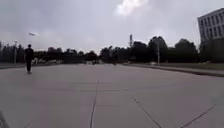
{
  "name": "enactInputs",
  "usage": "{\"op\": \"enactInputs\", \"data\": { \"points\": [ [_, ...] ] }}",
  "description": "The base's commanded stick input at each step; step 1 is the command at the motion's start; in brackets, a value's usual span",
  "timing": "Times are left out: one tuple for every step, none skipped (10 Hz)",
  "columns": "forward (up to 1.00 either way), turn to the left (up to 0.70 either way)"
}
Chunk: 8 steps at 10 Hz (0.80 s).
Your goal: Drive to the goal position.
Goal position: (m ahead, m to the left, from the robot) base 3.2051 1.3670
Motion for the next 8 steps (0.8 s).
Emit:
{"op": "enactInputs", "data": {
  "points": [
    [0.70, 0.00],
    [0.70, 0.00],
    [0.70, 0.00],
    [0.70, 0.00],
    [0.70, 0.00],
    [0.70, 0.00],
    [0.70, 0.00],
    [0.70, 0.00]
  ]
}}
